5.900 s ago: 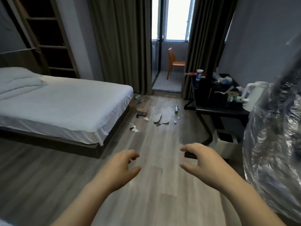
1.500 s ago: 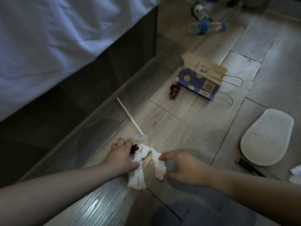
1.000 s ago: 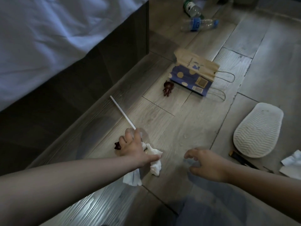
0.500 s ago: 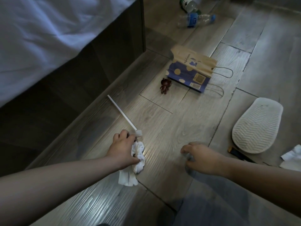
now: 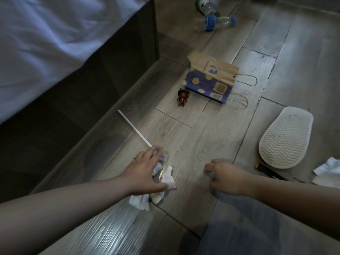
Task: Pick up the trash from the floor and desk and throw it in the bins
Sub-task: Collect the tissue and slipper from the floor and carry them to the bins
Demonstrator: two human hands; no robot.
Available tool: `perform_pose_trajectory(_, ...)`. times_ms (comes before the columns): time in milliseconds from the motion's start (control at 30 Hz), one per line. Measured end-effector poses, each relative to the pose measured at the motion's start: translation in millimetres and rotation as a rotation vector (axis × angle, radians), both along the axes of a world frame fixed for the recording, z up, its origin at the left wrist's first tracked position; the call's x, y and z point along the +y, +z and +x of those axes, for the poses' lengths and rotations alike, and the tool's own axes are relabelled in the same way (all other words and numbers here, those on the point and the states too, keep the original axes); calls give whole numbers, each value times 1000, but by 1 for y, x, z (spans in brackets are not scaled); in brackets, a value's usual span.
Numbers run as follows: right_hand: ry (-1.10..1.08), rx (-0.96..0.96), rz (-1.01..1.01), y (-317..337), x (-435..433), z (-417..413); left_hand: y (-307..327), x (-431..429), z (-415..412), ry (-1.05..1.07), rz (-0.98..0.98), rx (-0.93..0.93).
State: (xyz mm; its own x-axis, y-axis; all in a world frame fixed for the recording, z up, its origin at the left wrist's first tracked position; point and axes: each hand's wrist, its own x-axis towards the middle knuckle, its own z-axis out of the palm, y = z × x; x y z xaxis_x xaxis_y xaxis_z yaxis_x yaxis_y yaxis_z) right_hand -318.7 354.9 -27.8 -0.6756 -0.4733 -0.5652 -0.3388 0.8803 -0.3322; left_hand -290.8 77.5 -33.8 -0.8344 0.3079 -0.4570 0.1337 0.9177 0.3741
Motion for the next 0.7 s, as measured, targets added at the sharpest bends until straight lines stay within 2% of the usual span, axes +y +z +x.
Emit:
perform_pose_trajectory(133,7,2,15,-2,-3,0,-5,7,3,-104,-155,50)
perform_pose_trajectory(567,24,16,17,-5,-2,1,-12,-6,-4,-18,-13,65)
perform_pose_trajectory(700,25,2,18,-4,-1,1,-7,-23,-18,-72,-55,76)
